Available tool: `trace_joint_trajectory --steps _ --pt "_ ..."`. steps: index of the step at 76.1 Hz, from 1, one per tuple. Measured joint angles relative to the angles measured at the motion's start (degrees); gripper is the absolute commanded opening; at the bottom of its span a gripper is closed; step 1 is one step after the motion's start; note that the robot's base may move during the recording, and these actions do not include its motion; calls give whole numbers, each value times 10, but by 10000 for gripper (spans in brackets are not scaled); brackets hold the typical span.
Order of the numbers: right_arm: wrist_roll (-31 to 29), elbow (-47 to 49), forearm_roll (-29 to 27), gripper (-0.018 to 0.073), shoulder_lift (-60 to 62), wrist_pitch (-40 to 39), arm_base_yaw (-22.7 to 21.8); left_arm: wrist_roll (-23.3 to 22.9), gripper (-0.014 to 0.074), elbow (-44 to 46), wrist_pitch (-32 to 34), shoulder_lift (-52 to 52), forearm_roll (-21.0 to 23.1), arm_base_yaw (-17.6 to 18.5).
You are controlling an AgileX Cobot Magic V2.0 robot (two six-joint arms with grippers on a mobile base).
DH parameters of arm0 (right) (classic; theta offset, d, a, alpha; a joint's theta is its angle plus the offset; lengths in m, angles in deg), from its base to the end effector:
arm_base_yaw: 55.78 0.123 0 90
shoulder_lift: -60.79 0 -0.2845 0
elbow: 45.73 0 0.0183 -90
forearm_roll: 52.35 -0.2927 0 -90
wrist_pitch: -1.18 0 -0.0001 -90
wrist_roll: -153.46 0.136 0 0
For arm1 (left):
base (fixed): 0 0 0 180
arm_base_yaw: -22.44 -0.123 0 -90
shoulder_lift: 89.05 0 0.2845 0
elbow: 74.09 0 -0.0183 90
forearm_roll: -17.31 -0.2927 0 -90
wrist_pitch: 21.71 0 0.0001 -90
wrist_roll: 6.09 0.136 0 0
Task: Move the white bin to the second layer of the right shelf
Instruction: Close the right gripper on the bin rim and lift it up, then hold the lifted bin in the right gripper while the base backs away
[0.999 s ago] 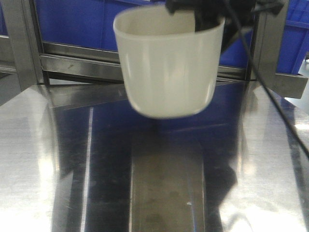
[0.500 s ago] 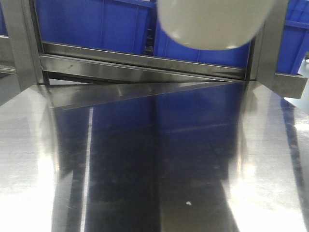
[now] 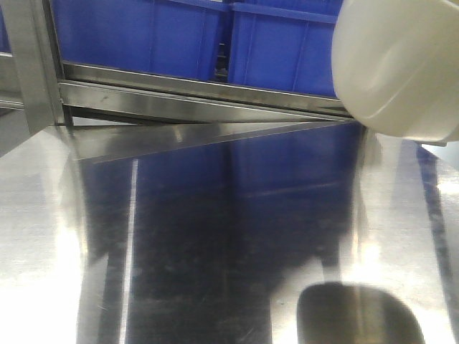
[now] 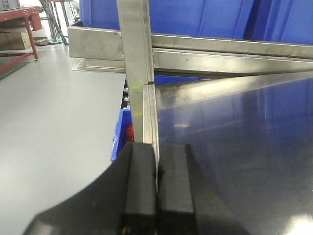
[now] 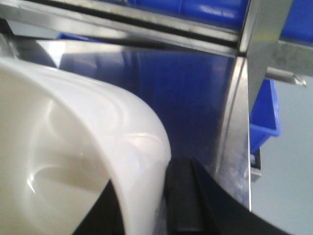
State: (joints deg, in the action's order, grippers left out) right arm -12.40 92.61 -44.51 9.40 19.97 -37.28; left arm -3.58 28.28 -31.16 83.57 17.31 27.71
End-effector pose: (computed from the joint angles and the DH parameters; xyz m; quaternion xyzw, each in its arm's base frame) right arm 0.2313 0.0711 0.2977 -0.0727 0.8242 0.1048 0.5518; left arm 0.1428 -0.0132 0.1926 0.0498 0.7324 -0.0164 0.6789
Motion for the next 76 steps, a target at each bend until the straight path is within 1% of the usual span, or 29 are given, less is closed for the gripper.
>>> trace_joint_trajectory --steps 10,76 --pt "0 -5 0 55 4 -17 0 0 85 0 0 0 0 0" --pt "0 -5 0 55 4 -18 0 0 85 0 0 0 0 0"
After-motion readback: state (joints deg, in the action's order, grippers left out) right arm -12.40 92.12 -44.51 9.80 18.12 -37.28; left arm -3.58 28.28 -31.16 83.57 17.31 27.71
